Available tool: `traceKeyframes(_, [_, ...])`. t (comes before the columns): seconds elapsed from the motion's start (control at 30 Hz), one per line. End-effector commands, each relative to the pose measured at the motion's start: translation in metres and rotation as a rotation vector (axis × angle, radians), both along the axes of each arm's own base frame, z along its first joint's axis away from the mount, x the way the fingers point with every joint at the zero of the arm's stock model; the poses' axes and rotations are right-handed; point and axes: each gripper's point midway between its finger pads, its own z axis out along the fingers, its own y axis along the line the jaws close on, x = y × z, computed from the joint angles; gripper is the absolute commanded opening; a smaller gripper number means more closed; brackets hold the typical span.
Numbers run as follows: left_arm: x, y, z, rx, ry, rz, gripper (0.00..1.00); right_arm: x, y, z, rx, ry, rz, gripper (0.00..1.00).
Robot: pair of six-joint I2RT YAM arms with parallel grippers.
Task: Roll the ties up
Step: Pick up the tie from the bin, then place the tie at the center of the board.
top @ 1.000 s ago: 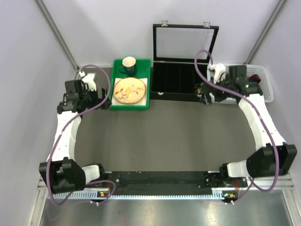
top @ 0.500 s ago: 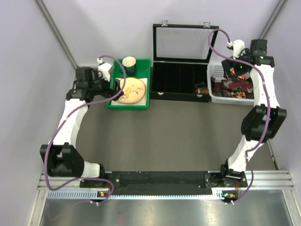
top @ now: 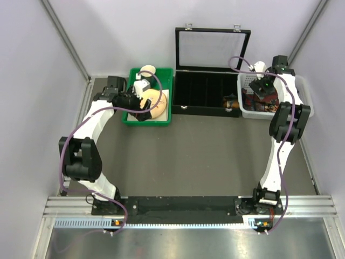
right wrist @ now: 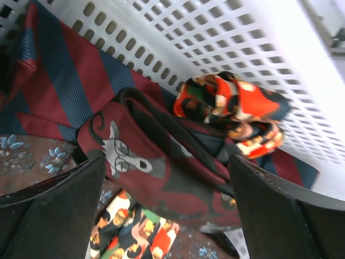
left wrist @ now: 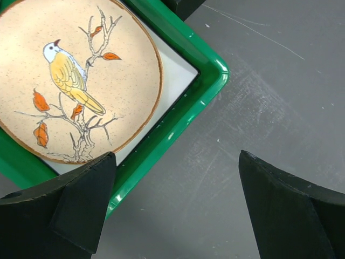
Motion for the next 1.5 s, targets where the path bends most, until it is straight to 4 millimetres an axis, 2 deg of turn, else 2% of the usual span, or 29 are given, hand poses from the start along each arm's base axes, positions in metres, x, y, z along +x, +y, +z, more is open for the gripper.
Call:
traceKeyframes(0.0, [-0.001,-0.012,0.012,-0.044,-0.010,-0.051,0.99,0.017,-0.006,0.011,-0.029,-0.066,0.020,0.93])
traceKeyframes(0.13, [-0.002,-0.013,0.003,-0.040,0.012,-0.049,0.99,0.010,-0.005,-0.013,-0.022,-0.017,0.028,0.91])
traceKeyframes(0.2, [-0.002,-0.012,0.002,-0.038,0.013,-0.047,0.99,0.008,-0.006,-0.023,-0.015,0.008,0.029,0.85])
traceKeyframes(0.5, [0.000,-0.013,0.003,-0.038,0.017,-0.053,0.99,-0.016,-0.002,-0.024,0.045,0.090,0.062,0.54])
traceKeyframes(0.53, [0.001,-0.013,0.003,-0.037,0.018,-0.051,0.99,-0.016,-0.002,-0.025,0.044,0.094,0.064,0.41])
traceKeyframes(0.6, [0.002,-0.013,0.004,-0.037,0.015,-0.051,0.99,-0.020,-0.003,-0.025,0.045,0.107,0.068,0.26])
traceKeyframes(0.63, [0.002,-0.013,0.004,-0.038,0.016,-0.051,0.99,-0.019,-0.003,-0.020,0.045,0.098,0.066,0.14])
traceKeyframes(0.7, [0.002,-0.013,0.006,-0.038,0.011,-0.049,0.99,-0.019,-0.005,-0.010,0.050,0.079,0.055,0.00])
traceKeyframes(0.73, [0.002,-0.012,0.007,-0.035,0.009,-0.046,0.99,-0.019,-0.008,-0.005,0.049,0.068,0.048,0.00])
traceKeyframes(0.77, [0.002,-0.012,0.007,-0.037,0.011,-0.045,0.99,-0.020,-0.009,0.010,0.049,0.037,0.044,0.00])
traceKeyframes(0.83, [0.001,-0.012,0.011,-0.039,0.002,-0.042,0.99,-0.018,-0.017,0.028,0.059,-0.013,0.013,0.00])
traceKeyframes(0.87, [0.001,-0.012,0.012,-0.039,0.002,-0.041,0.99,-0.018,-0.017,0.048,0.069,-0.058,0.011,0.00])
traceKeyframes(0.97, [-0.001,-0.012,0.017,-0.044,-0.006,-0.037,0.99,-0.020,-0.028,0.090,0.138,-0.177,-0.043,0.00])
traceKeyframes(1.0, [-0.001,-0.012,0.019,-0.045,-0.011,-0.036,0.99,-0.025,-0.027,0.117,0.162,-0.234,-0.062,0.00])
traceKeyframes(1.13, [-0.002,-0.012,0.024,-0.050,-0.017,-0.020,0.99,-0.036,-0.029,0.170,0.217,-0.356,-0.082,0.00])
traceKeyframes(1.33, [-0.001,-0.013,0.033,-0.071,-0.037,-0.002,0.99,-0.056,-0.018,0.240,0.318,-0.491,-0.084,0.00])
traceKeyframes(1.37, [-0.001,-0.013,0.036,-0.078,-0.039,0.005,0.99,-0.060,-0.013,0.248,0.344,-0.498,-0.071,0.00])
traceKeyframes(1.47, [-0.001,-0.015,0.043,-0.099,-0.048,0.012,0.99,-0.074,0.007,0.287,0.406,-0.559,-0.031,0.00])
